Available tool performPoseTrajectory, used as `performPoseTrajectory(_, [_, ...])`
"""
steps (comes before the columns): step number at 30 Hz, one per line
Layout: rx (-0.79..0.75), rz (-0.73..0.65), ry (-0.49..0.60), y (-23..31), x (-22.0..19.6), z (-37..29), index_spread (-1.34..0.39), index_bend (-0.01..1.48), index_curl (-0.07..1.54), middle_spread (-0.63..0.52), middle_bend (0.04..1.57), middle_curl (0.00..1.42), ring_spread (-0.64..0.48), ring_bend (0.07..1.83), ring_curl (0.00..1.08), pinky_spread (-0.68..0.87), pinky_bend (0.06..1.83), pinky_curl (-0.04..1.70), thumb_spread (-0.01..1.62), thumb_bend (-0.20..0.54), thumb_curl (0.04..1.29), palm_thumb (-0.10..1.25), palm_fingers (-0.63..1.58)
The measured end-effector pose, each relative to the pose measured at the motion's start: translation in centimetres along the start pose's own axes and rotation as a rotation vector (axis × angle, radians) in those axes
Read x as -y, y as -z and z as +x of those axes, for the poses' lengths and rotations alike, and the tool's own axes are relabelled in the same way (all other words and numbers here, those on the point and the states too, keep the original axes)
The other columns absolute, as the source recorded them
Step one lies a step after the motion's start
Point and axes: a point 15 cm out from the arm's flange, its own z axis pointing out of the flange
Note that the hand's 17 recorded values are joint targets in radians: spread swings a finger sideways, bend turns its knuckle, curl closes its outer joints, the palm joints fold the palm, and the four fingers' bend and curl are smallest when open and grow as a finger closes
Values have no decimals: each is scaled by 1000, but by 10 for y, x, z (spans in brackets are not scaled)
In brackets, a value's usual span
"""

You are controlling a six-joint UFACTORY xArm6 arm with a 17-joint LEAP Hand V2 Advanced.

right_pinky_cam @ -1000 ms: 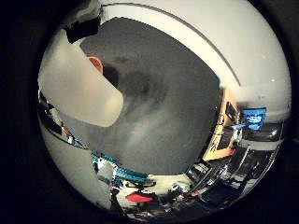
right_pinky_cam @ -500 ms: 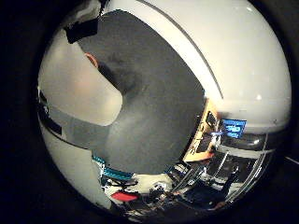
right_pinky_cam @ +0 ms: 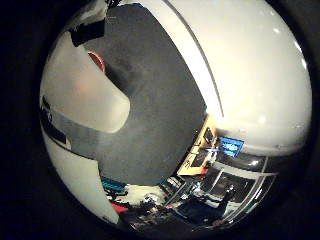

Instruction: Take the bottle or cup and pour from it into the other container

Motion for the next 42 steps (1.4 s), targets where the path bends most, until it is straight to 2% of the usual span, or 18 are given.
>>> performPoseTrajectory(9, [-90, -104, 59, -14, -1, -3, -605, 237, 1047, -260, 934, 808, -246, 1195, 591, -412, 1086, 667, 743, -33, 570, 823, 1126])
performPoseTrajectory(27, [-330, -253, 256, -13, 26, -34, -601, 225, 1044, -256, 947, 795, -245, 1204, 586, -405, 1100, 654, 735, -34, 576, 818, 1121])
performPoseTrajectory(42, [-432, -346, 302, -15, 26, -32, -615, 224, 1045, -257, 944, 793, -244, 1207, 584, -416, 1108, 643, 743, -34, 576, 808, 1119])
